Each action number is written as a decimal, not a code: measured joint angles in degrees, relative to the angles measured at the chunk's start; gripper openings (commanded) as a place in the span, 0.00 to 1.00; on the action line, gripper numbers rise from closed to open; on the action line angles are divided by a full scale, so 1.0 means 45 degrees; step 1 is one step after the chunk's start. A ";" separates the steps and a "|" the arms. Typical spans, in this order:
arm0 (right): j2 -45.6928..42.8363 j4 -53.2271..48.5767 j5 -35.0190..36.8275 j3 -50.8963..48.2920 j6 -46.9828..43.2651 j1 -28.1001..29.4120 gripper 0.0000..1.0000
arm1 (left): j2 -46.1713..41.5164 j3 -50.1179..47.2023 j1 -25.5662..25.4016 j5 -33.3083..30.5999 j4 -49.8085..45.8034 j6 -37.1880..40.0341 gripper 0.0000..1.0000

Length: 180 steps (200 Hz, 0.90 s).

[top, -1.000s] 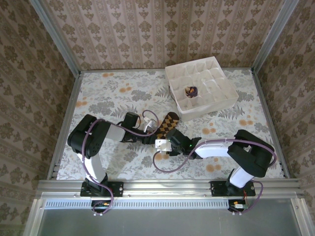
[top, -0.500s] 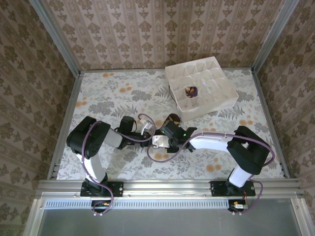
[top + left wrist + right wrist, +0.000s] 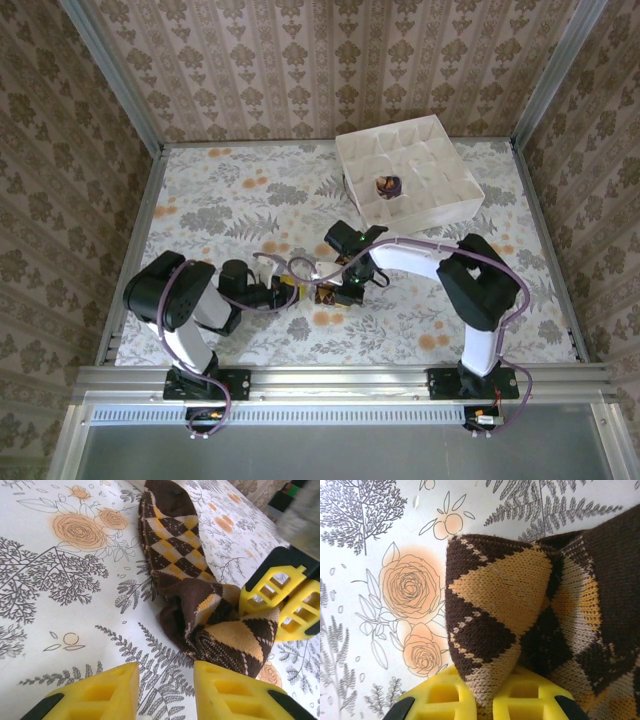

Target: Roll the socks

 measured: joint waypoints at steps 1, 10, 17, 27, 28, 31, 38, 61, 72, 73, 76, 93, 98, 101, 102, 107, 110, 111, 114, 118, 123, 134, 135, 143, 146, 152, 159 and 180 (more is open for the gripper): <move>0.0034 -0.0058 -0.0049 0.0044 -0.0005 -0.0019 0.00 | -0.0010 -0.0010 -0.0005 -0.0015 0.0005 0.0029 0.35; 0.0306 -0.0418 -0.0437 0.0335 0.0019 -0.0185 0.00 | -0.0199 -0.0102 -0.0170 -0.0155 0.0117 0.0486 0.36; 0.0500 -0.0685 -0.0724 0.0549 0.0049 -0.0325 0.00 | -0.0345 -0.0151 -0.0384 -0.0291 0.0262 0.0860 0.37; 0.0748 -0.1035 -0.1088 0.0816 0.0092 -0.0515 0.00 | -0.0534 -0.0214 -0.0758 -0.0423 0.0442 0.1394 0.39; 0.0792 -0.1073 -0.1137 0.0855 0.0097 -0.0539 0.00 | -0.0549 -0.0219 -0.0787 -0.0437 0.0452 0.1438 0.39; 0.0869 -0.1175 -0.1268 0.0937 0.0097 -0.0607 0.00 | -0.0617 -0.0248 -0.0908 -0.0495 0.0495 0.1647 0.40; 0.1073 -0.1413 -0.1545 0.1132 0.0151 -0.0743 0.00 | -0.0748 -0.0316 -0.1175 -0.0617 0.0568 0.2025 0.40; 0.1647 -0.2113 -0.2336 0.1671 0.0277 -0.1137 0.00 | -0.1141 -0.0549 -0.1943 -0.1093 0.0685 0.3177 0.43; 0.1923 -0.2419 -0.2676 0.1909 0.0291 -0.1292 0.00 | -0.1389 -0.0661 -0.2293 -0.1447 0.0699 0.3779 0.46; 0.1938 -0.2448 -0.2696 0.1919 0.0296 -0.1302 0.00 | -0.1404 -0.0665 -0.2312 -0.1472 0.0699 0.3808 0.46; 0.1996 -0.2501 -0.2773 0.1982 0.0306 -0.1336 0.00 | -0.1457 -0.0685 -0.2390 -0.1559 0.0699 0.3920 0.47; 0.2365 -0.2934 -0.3181 0.2317 0.0359 -0.1530 0.00 | -0.1753 -0.0753 -0.2788 -0.2021 0.0656 0.4760 0.50; 0.2453 -0.3041 -0.3288 0.2390 0.0374 -0.1569 0.00 | -0.1841 -0.0753 -0.2890 -0.2161 0.0622 0.5003 0.50; 0.2501 -0.3109 -0.3342 0.2433 0.0389 -0.1598 0.00 | -0.1904 -0.0738 -0.2958 -0.2220 0.0563 0.5115 0.51; 0.2511 -0.3118 -0.3351 0.2443 0.0389 -0.1603 0.00 | -0.1919 -0.0738 -0.2973 -0.2239 0.0554 0.5144 0.51; 0.2603 -0.3220 -0.3453 0.2521 0.0403 -0.1647 0.00 | -0.2030 -0.0724 -0.3065 -0.2346 0.0418 0.5377 0.51; 0.2657 -0.3269 -0.3502 0.2565 0.0423 -0.1671 0.00 | -0.2118 -0.0699 -0.3138 -0.2409 0.0282 0.5542 0.51; 0.2681 -0.3303 -0.3521 0.2584 0.0423 -0.1681 0.00 | -0.2137 -0.0695 -0.3152 -0.2424 0.0243 0.5586 0.51; 0.2730 -0.3366 -0.3565 0.2628 0.0427 -0.1700 0.00 | -0.2210 -0.0661 -0.3215 -0.2477 0.0092 0.5707 0.52; 0.2788 -0.3429 -0.3633 0.2676 0.0447 -0.1724 0.00 | -0.2322 -0.0607 -0.3293 -0.2526 -0.0112 0.5897 0.52; 0.2871 -0.3507 -0.3730 0.2739 0.0481 -0.1768 0.00 | -0.2472 -0.0495 -0.3405 -0.2603 -0.0461 0.6105 0.52; 0.3002 -0.3667 -0.3876 0.2841 0.0529 -0.1841 0.00 | -0.2827 -0.0146 -0.3648 -0.2735 -0.1379 0.6659 0.54; 0.3011 -0.3691 -0.3886 0.2851 0.0534 -0.1846 0.00 | -0.2846 -0.0121 -0.3662 -0.2744 -0.1438 0.6688 0.54; 0.3089 -0.3774 -0.3988 0.2914 0.0563 -0.1894 0.00 | -0.3099 0.0189 -0.3779 -0.2827 -0.2157 0.7062 0.55; 0.3109 -0.3798 -0.4036 0.2929 0.0568 -0.1909 0.00 | -0.3181 0.0306 -0.3813 -0.2837 -0.2419 0.7208 0.55; 0.3143 -0.3842 -0.4099 0.2953 0.0573 -0.1943 0.00 | -0.3327 0.0563 -0.3847 -0.2866 -0.2943 0.7456 0.55; 0.3167 -0.3900 -0.4153 0.2977 0.0573 -0.1967 0.00 | -0.3458 0.0884 -0.3886 -0.2914 -0.3594 0.7762 0.55; 0.3259 -0.4095 -0.4240 0.3070 0.0568 -0.2006 0.00 | -0.3512 0.1593 -0.3876 -0.2914 -0.5090 0.8510 0.55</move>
